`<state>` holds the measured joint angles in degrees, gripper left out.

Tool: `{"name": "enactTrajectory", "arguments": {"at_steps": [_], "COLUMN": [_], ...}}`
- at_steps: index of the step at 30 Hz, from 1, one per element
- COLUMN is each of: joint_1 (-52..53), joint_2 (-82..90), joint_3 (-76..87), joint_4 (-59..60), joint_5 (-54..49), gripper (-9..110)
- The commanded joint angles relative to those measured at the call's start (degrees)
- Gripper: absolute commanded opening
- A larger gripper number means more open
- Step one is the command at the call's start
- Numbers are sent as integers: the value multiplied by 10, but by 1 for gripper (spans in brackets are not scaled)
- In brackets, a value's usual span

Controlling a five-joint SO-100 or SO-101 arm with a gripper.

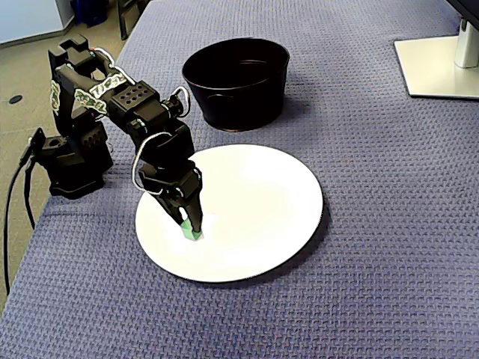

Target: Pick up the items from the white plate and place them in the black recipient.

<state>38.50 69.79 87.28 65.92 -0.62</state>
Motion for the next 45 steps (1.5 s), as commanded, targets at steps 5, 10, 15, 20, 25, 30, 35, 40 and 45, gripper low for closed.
{"name": "enactTrajectory", "arguments": {"at_steps": [5,10,15,20,25,30,35,40,45], "joint_1": [16,-26,-153,-348,-540,-632,-673,-699,-700], "joint_2": [120,222,310,383,402,340,272,239,260], "joint_3": [-49,-159,-294,-304,-194,-79,18,59,59], "joint_4": [54,119,190,185,120,64,-24,-70,-72], "joint_5": [-13,-29,-67,-142,-197,-236,-240,-232,-243], "gripper": [0,0,0,0,0,0,0,0,24]}}
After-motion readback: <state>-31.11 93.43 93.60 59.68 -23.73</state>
